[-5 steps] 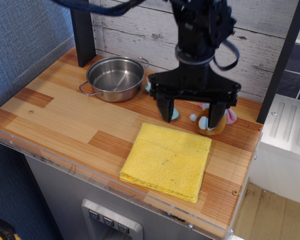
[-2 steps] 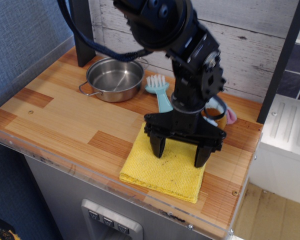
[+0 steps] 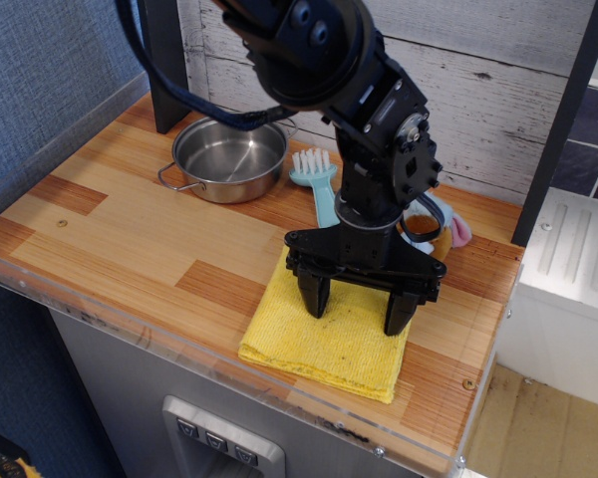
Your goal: Place the yellow cloth on the left corner of the table
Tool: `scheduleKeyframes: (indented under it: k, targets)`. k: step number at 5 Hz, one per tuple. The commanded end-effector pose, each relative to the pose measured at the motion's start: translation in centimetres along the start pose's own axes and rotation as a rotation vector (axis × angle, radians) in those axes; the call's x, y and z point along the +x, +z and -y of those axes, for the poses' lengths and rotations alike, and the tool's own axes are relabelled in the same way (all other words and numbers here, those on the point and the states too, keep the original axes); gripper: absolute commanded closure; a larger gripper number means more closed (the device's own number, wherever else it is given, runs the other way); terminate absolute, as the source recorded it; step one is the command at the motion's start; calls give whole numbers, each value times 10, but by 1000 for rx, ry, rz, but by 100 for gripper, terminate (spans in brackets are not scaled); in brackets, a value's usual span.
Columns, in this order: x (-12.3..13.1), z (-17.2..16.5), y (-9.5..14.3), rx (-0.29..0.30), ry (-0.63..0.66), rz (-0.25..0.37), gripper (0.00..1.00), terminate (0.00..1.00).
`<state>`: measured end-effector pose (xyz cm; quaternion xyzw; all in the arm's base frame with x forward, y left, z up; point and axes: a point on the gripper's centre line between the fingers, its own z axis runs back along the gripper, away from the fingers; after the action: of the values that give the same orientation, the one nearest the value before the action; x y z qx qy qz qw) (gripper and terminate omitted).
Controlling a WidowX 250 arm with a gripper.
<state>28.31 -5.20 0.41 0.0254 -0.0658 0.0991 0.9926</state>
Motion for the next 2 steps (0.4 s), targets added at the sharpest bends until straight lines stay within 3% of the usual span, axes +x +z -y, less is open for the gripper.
scheduleKeyframes:
  k: [1, 2]
  targets:
    - [-2, -29, -6, 10, 77, -4, 0, 0]
    - [6, -52, -4, 28, 119, 3, 0, 0]
